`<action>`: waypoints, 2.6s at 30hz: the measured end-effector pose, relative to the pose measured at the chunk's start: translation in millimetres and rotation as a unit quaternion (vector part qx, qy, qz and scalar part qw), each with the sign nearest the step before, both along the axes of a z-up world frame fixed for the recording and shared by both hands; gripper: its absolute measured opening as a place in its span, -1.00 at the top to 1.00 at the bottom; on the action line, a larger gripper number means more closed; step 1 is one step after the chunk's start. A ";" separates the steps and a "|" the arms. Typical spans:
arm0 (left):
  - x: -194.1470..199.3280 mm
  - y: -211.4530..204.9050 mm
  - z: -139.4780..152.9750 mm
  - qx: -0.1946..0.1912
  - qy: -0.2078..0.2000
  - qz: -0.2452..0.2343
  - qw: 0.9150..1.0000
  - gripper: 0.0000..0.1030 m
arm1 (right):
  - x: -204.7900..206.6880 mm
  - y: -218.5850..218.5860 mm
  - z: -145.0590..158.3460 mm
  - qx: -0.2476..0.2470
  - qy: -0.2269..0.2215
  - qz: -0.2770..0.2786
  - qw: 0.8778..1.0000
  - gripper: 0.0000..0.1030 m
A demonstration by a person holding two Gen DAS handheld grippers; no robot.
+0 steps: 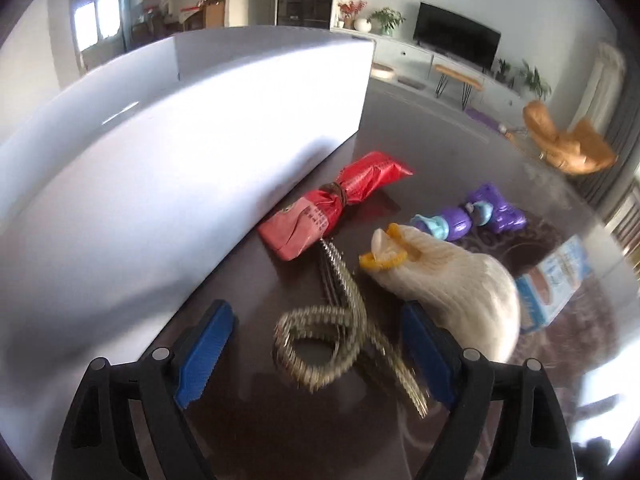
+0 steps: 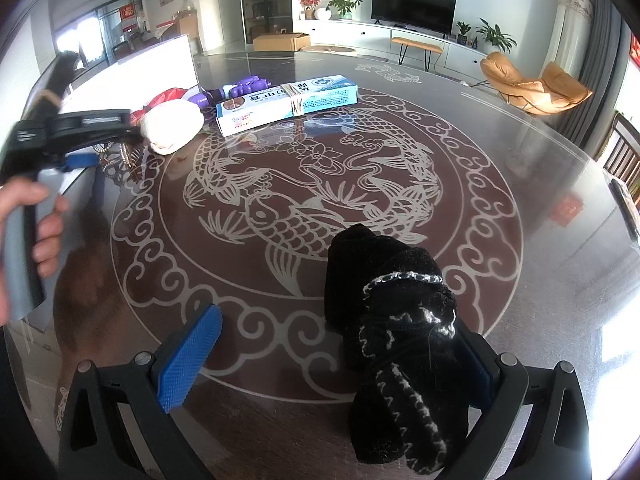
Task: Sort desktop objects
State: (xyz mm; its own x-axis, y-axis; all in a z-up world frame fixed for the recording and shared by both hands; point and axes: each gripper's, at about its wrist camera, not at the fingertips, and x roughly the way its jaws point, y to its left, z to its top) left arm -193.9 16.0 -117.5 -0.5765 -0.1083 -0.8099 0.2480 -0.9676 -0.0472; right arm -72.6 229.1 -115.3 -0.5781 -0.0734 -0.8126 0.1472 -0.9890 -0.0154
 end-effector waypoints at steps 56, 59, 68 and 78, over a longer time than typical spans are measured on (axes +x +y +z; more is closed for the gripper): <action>52.6 44.3 -8.8 -0.023 -0.002 -0.285 0.958 -1.00 | -0.4 0.2 -0.2 0.000 0.000 -0.002 1.000 -1.00; 52.6 44.2 -8.7 -0.023 -0.002 -0.286 0.958 -1.00 | -0.4 0.2 -0.2 0.000 0.000 -0.002 1.000 -1.00; 52.6 44.1 -8.7 -0.023 -0.002 -0.286 0.958 -1.00 | -0.2 0.1 -0.5 0.000 0.000 -0.002 1.000 -1.00; 52.6 44.2 -8.6 -0.023 -0.002 -0.285 0.958 -1.00 | -0.4 0.2 -0.4 0.000 0.000 -0.003 1.000 -1.00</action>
State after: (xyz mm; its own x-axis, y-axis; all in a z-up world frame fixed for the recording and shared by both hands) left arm -141.2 60.2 -126.1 -0.5489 0.1883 -0.8144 -0.3223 -0.9466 -0.0016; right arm -73.0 229.3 -115.7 -0.5791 -0.0702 -0.8122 0.1422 -0.9897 -0.0158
